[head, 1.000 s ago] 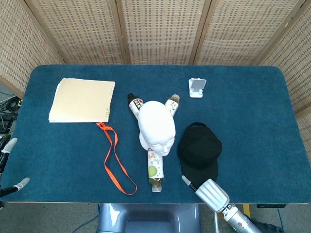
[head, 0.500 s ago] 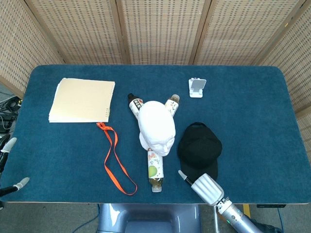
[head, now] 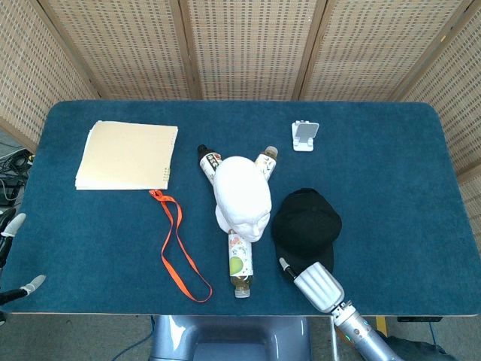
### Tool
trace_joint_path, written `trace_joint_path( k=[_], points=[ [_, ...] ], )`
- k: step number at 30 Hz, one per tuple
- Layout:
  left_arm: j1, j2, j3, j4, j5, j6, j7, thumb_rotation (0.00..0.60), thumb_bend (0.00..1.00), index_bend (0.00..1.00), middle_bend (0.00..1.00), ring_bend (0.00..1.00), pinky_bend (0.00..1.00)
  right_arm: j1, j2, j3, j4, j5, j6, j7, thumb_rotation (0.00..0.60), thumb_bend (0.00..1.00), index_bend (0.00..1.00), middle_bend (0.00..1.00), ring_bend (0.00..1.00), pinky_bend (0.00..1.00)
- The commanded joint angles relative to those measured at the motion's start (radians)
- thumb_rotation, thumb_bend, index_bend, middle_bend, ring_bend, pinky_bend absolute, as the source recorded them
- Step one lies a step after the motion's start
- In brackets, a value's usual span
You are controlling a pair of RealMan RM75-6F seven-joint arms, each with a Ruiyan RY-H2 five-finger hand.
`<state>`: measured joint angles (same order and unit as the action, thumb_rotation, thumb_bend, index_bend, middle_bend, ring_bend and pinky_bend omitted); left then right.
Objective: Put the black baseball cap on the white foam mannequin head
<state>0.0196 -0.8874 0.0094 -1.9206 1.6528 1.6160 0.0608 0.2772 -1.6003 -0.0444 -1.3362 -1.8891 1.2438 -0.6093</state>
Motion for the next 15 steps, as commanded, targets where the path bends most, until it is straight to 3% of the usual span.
trace_joint_path(
  k=[1,15],
  points=[
    [0.000,0.000,0.000,0.000,-0.001,0.000,-0.002,0.600,0.00,0.00,0.00,0.00,0.00,-0.002,-0.007,-0.004,0.006,0.008,-0.005,-0.010,0.600,0.37,0.26,0.90,1.00,1.00],
    [-0.001,0.001,0.002,0.000,0.004,-0.002,-0.002,0.600,0.00,0.00,0.00,0.00,0.00,-0.011,-0.053,0.025,0.010,0.080,-0.001,-0.080,0.600,0.49,0.31,0.90,1.00,1.00]
  ],
)
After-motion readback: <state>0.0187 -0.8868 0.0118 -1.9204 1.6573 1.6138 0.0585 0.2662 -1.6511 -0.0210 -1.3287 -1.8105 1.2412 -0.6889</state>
